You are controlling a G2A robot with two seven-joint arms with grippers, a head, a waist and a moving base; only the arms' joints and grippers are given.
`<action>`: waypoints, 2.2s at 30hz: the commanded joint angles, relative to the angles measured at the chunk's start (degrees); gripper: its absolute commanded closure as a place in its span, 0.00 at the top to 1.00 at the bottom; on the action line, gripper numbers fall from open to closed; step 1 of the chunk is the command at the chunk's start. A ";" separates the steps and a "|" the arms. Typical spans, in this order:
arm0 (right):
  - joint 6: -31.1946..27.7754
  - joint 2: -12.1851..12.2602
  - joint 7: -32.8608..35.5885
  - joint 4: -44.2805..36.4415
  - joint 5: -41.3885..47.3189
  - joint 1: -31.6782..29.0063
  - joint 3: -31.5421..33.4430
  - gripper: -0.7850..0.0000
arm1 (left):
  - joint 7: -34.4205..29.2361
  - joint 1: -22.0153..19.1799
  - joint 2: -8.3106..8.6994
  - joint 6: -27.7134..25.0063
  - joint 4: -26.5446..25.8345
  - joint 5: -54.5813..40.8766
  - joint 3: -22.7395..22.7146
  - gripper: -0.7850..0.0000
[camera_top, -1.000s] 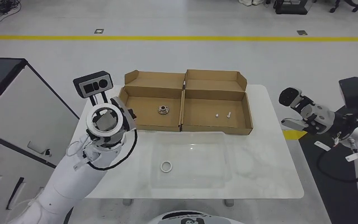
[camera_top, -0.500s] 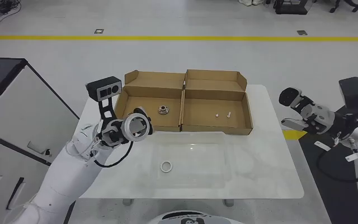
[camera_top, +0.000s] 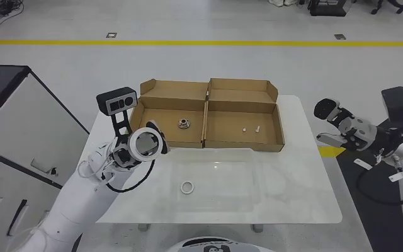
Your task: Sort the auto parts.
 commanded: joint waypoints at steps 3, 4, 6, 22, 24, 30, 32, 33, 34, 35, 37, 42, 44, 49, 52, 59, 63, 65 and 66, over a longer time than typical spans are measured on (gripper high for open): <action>0.00 0.00 0.00 0.00 0.00 0.00 0.00 1.00 | 0.00 0.01 0.00 0.00 0.00 0.01 -0.01 0.00; 0.00 0.00 0.00 0.00 0.00 0.00 0.00 1.00 | 0.00 0.01 0.00 0.00 0.00 0.01 -0.01 0.00; 0.00 0.00 0.00 0.00 0.00 0.00 0.00 1.00 | 0.00 0.01 0.00 0.00 0.00 0.01 -0.01 0.00; 0.00 0.00 0.00 0.00 0.00 0.00 0.00 1.00 | 0.00 0.01 0.00 0.00 0.00 0.01 -0.01 0.00; 0.00 0.00 0.00 0.00 0.00 0.00 0.00 1.00 | 0.00 0.01 0.00 0.00 0.00 0.01 -0.01 0.00; 0.00 0.00 0.00 0.00 0.00 0.00 0.00 1.00 | 2.83 0.08 -0.37 1.99 -0.31 2.28 0.13 0.00; 0.00 0.00 0.00 0.00 0.00 0.00 0.00 1.00 | 4.97 -0.36 -0.83 2.79 -0.08 5.21 0.68 0.00; 0.00 0.00 0.00 0.00 0.00 0.00 0.00 1.00 | 6.25 -0.72 -1.08 3.44 0.19 6.97 1.00 0.00; 0.00 0.00 0.00 0.00 0.00 0.00 0.00 1.00 | 7.16 -1.23 -1.31 4.36 0.59 9.49 1.32 0.00; 0.00 0.00 0.00 0.00 0.00 0.00 0.00 1.00 | 8.06 -1.82 -1.54 5.60 0.97 12.56 1.65 0.00; 0.00 0.00 0.00 0.00 0.00 0.00 0.00 1.00 | 10.03 -3.01 -2.08 8.10 0.97 18.35 2.76 0.00; 0.00 0.00 0.00 0.00 0.00 0.00 0.00 1.00 | 12.89 -6.83 -3.37 14.51 0.17 29.00 5.69 0.00; 0.00 0.00 0.00 0.00 0.00 0.00 0.00 1.00 | 12.89 -8.67 -3.72 17.22 0.63 33.12 6.23 0.00; 0.00 0.00 0.00 0.00 0.00 0.00 0.00 1.00 | 13.72 -12.09 -4.68 20.80 1.76 36.91 7.83 0.00; 0.00 0.00 0.00 0.00 0.00 0.00 0.00 1.00 | 13.56 -14.03 -5.21 22.74 2.64 38.41 8.73 0.00; 0.00 0.00 0.00 0.00 0.00 0.00 0.00 1.00 | 11.78 -18.84 -6.02 27.08 6.43 42.99 8.99 0.00; 0.00 0.00 0.00 0.00 0.00 0.00 0.00 1.00 | 9.79 -21.36 -6.22 29.55 9.42 47.35 8.68 0.00; 0.00 0.00 0.00 0.00 0.00 0.00 0.00 1.00 | 9.90 -22.03 -6.30 31.32 11.31 49.25 8.43 0.00; 0.00 0.00 0.00 0.00 0.00 0.00 0.00 1.00 | 9.58 -22.47 -6.31 32.06 12.05 50.70 8.34 0.00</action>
